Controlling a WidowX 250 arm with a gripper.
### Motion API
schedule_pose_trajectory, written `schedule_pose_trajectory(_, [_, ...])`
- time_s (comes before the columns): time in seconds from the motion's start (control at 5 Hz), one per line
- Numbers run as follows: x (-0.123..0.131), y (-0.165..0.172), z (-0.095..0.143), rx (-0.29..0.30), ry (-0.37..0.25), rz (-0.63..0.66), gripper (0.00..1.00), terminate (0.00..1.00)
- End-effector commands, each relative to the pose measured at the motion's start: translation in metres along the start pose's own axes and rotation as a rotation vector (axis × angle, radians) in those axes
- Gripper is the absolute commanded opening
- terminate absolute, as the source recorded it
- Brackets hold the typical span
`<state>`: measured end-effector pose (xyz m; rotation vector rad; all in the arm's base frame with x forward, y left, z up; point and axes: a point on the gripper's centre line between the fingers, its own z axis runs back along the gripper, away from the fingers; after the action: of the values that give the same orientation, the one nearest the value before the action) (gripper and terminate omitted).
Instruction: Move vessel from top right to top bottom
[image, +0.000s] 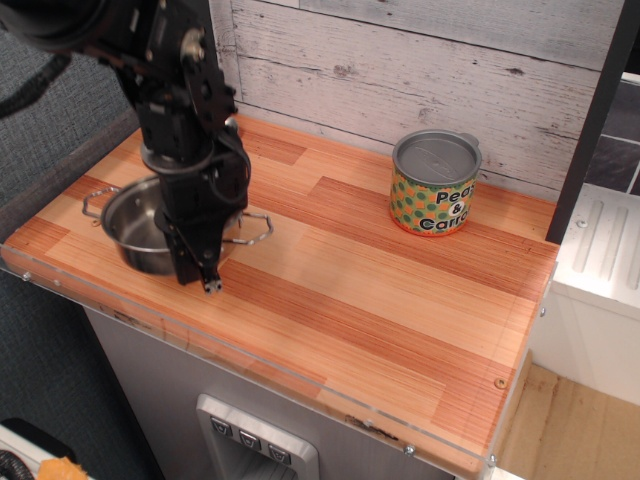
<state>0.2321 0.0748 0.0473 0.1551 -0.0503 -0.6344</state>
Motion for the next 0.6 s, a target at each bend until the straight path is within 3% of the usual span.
schedule_pose_trajectory(0.0, [0.038, 0.022, 0.016, 0.099, -0.050, -0.078, 0.00, 0.00])
schedule_pose_trajectory(0.2, [0.058, 0.034, 0.014, 0.137, -0.103, -0.103, 0.00, 0.00])
schedule_pose_trajectory(0.4, [0.078, 0.046, 0.006, 0.153, -0.116, -0.134, 0.00, 0.00])
